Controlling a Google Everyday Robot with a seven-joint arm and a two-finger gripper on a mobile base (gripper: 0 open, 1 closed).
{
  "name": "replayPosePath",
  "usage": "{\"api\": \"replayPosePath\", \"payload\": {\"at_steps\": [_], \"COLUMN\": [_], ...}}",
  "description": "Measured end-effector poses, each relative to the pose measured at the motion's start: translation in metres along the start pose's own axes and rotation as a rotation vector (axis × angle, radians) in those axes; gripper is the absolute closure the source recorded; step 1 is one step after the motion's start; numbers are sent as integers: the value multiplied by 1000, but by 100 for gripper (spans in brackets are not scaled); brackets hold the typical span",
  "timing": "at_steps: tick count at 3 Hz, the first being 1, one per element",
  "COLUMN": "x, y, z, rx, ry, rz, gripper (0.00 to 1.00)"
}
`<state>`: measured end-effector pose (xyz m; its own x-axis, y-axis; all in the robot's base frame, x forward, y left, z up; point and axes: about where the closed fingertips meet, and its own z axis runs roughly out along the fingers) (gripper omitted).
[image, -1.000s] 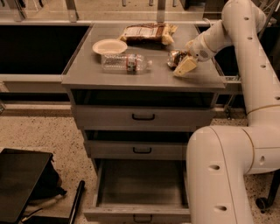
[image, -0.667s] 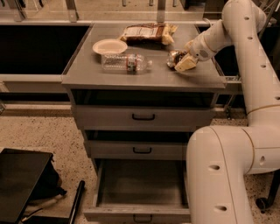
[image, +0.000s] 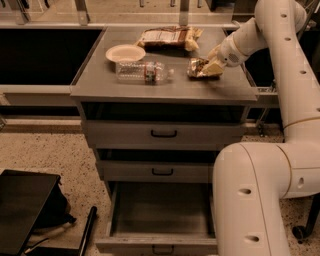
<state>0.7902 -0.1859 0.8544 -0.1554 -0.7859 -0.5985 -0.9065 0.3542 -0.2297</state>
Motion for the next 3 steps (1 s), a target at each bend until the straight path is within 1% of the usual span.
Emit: {"api": "replayPosePath", "payload": {"at_steps": [3], "x": [-11], "y": [4], "z": [-15], "rx": [1], "ry": [0], "rz": [0], "gripper": [100]}}
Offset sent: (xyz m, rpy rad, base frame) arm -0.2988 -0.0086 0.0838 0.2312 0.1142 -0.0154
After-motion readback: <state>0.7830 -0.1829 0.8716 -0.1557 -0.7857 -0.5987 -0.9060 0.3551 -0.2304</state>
